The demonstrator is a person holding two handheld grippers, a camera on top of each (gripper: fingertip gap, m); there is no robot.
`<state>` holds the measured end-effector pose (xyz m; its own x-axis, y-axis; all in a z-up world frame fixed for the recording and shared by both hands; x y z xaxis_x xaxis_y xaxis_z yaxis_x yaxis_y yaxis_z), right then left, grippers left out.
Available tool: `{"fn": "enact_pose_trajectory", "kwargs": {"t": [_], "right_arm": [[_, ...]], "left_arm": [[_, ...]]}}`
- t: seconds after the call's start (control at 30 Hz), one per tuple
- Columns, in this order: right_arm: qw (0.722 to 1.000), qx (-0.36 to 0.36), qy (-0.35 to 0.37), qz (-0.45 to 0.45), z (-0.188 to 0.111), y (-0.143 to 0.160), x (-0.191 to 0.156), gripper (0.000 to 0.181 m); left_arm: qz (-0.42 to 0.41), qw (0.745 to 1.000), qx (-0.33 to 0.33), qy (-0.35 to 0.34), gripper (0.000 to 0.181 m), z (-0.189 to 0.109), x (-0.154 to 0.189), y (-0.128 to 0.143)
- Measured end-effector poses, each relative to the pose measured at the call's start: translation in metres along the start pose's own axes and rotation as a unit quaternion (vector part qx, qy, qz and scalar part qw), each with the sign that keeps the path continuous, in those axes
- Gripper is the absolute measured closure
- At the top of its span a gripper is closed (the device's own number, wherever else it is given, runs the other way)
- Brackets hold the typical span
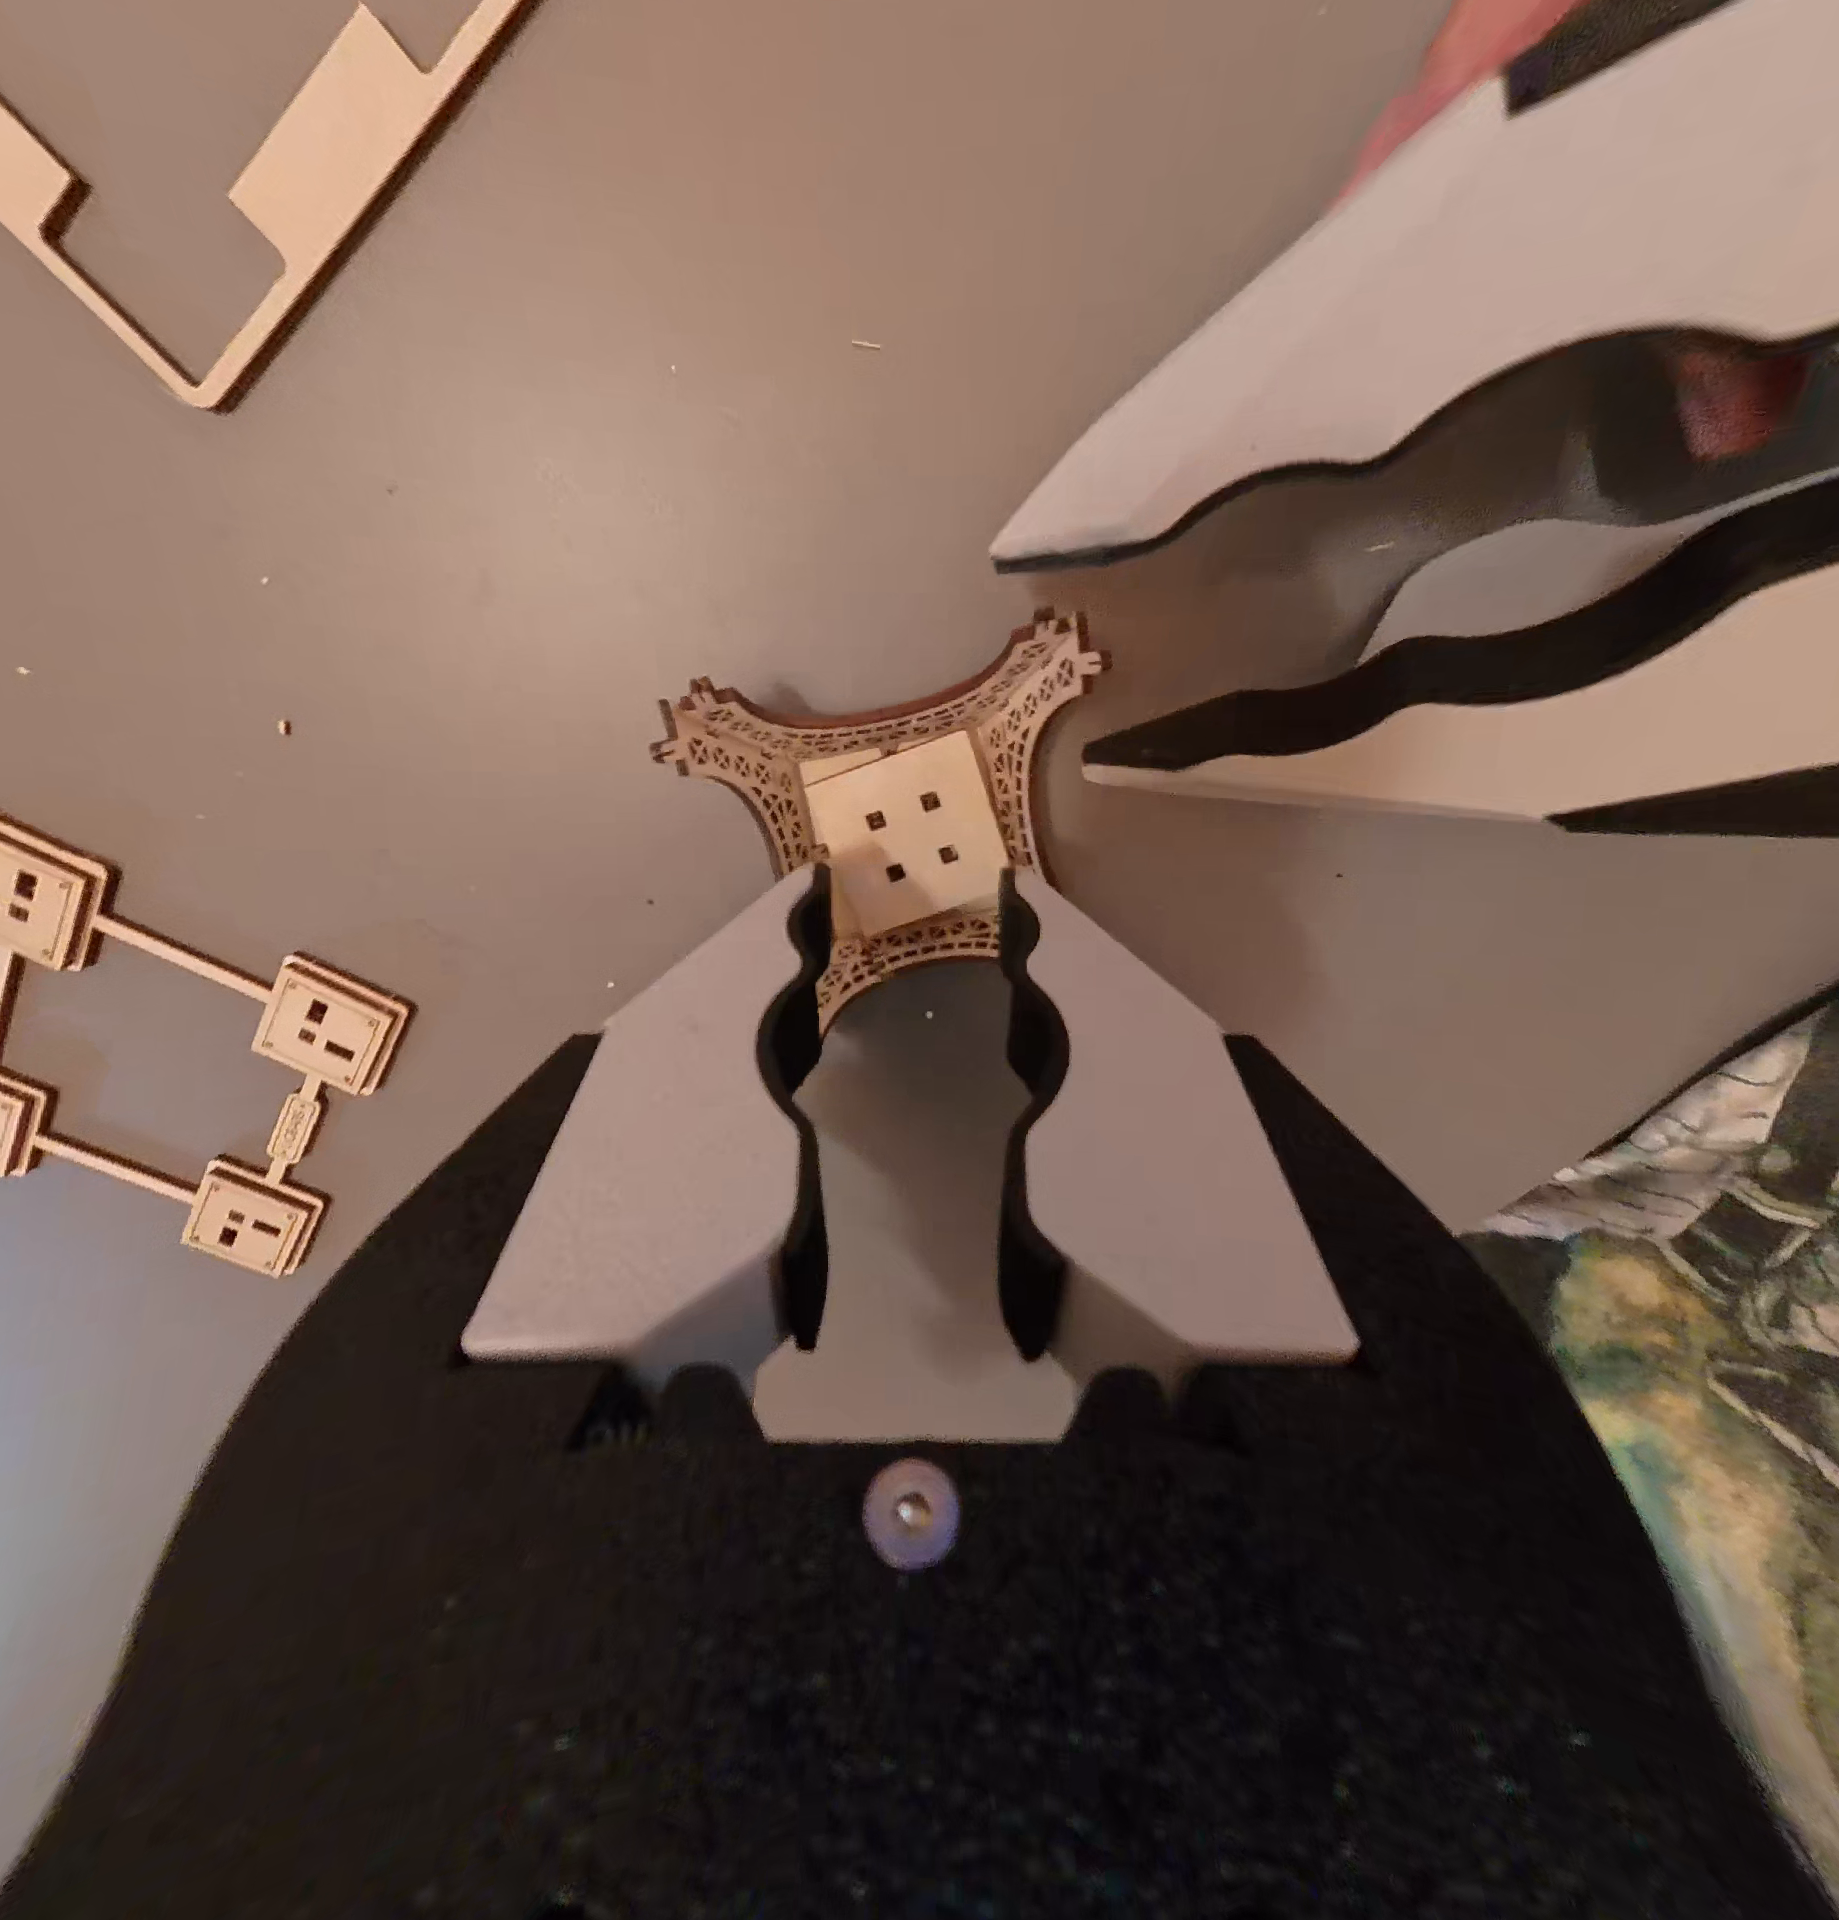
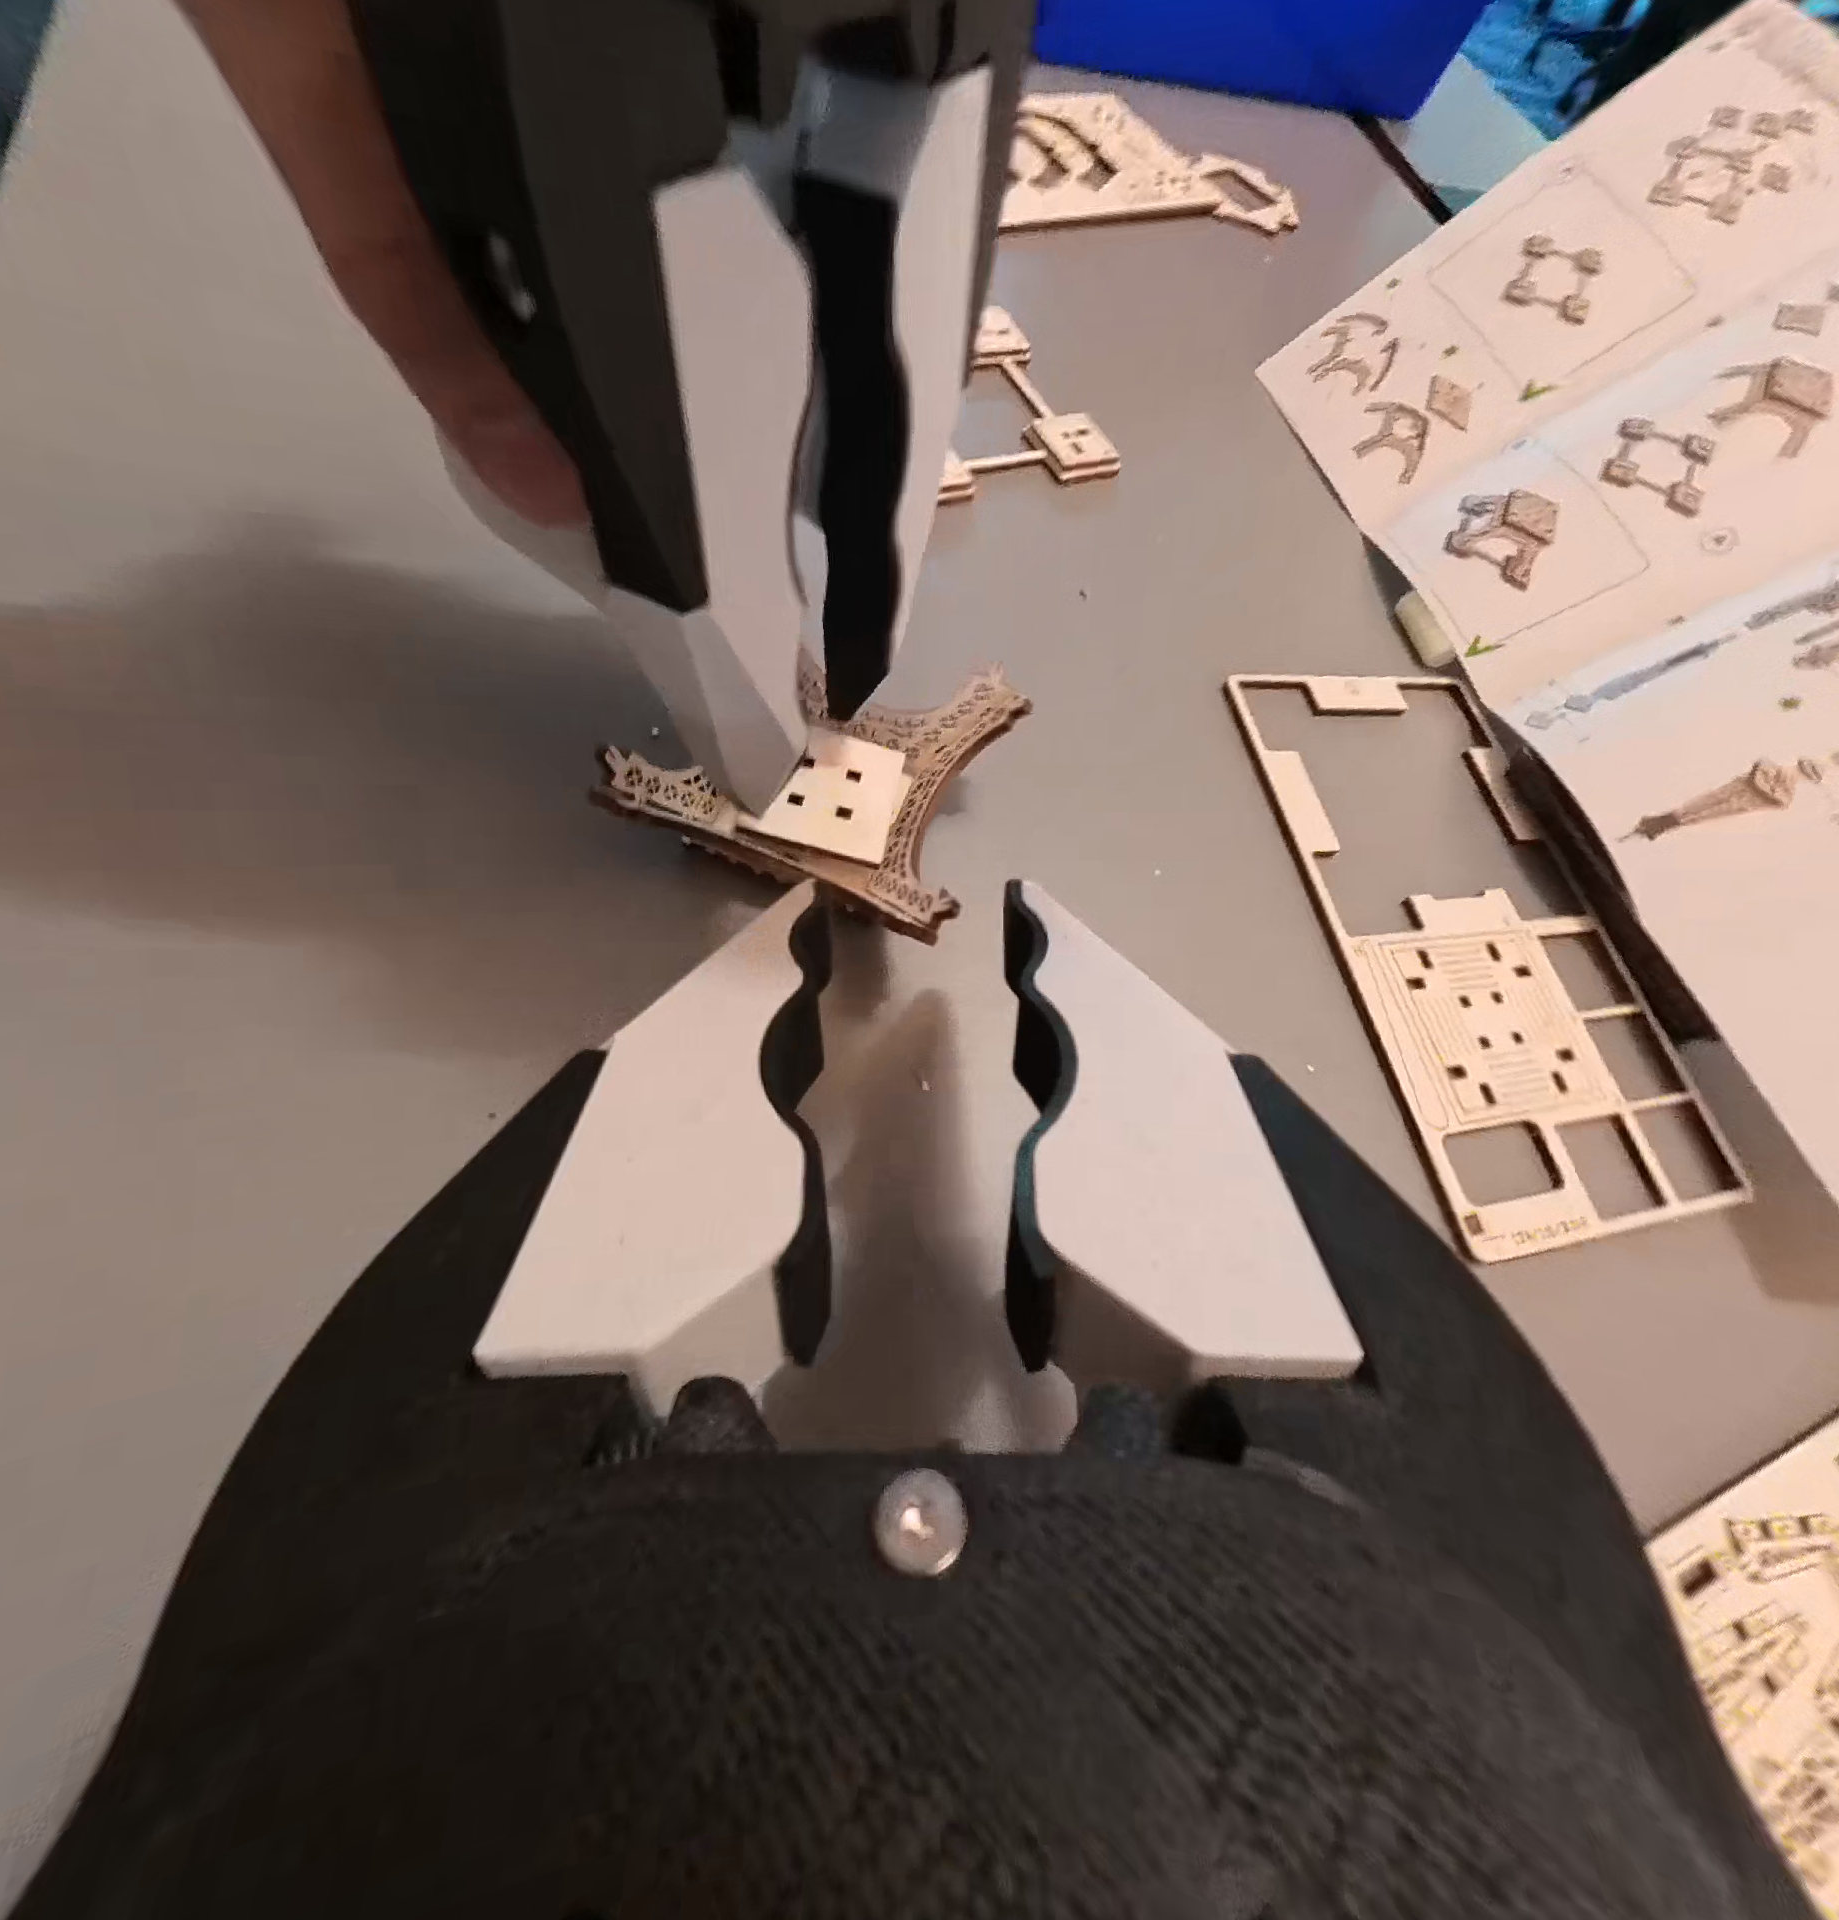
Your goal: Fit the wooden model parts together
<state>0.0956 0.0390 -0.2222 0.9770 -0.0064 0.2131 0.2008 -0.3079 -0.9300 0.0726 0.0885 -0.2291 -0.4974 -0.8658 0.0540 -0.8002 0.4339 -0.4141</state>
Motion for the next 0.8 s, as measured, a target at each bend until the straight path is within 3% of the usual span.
{"fn": "enact_pose_trajectory", "kwargs": {"t": [0.23,0.6,0.8], "right_arm": [[0.995,-0.053,-0.051,-0.066,0.009,0.013,-0.005,0.149],[0.992,-0.056,-0.109,-0.018,0.012,0.011,-0.014,0.165],[0.995,-0.058,-0.076,0.004,0.012,0.013,-0.003,0.155]], "left_arm": [[-0.014,0.999,0.039,-0.008,0.149,0.000,0.001,0.001],[-0.034,0.996,0.081,-0.012,0.149,0.002,-0.004,0.004],[0.024,0.997,0.070,-0.022,0.152,-0.005,-0.010,0.004]]}}
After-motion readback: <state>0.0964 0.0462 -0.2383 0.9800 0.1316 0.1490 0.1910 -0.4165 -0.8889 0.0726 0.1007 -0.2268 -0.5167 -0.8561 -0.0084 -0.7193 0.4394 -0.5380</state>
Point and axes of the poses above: each gripper's, where its closed fingertips meet, z out along the fingers, y out of its underside, x = y × z across the jaws, the point moved 2 cm from there along -z, back along the fingers, and after that the axes turned 14 degrees about x, right-handed, at the moved point
